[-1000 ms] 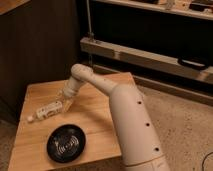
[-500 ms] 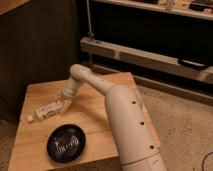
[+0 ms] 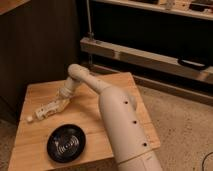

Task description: Place the bottle in the ceramic bowl

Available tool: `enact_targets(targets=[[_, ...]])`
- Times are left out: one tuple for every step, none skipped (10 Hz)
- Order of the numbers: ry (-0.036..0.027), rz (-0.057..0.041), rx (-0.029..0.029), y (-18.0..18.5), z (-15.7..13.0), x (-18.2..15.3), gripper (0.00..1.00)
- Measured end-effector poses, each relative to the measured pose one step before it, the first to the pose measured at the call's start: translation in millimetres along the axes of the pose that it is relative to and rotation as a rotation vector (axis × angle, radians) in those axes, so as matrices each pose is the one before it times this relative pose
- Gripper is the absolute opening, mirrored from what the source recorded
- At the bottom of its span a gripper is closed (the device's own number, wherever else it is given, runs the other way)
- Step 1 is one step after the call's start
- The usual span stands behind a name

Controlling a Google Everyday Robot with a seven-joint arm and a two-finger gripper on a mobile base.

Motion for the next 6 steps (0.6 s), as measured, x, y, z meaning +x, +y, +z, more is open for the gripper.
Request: enact_targets(targets=[[-0.00421, -0.00147, -0.01549, 0.27, 1.66, -0.91, 0.26], [-0.00646, -0.00310, -0.01723, 0.43, 1.77, -1.58, 0.16], [-0.00944, -0.00627, -0.01248, 2.41, -1.13, -1.17, 0.06], [-0.00574, -0.00948, -0.00205, 3.05, -5.56, -1.65, 0.01], [-0.00854, -0.01934, 0.00440, 4.21, -10.89, -6.54, 0.00], [-0.00734, -0.01957, 0.00522, 6.80, -14.04, -9.59, 0.00]])
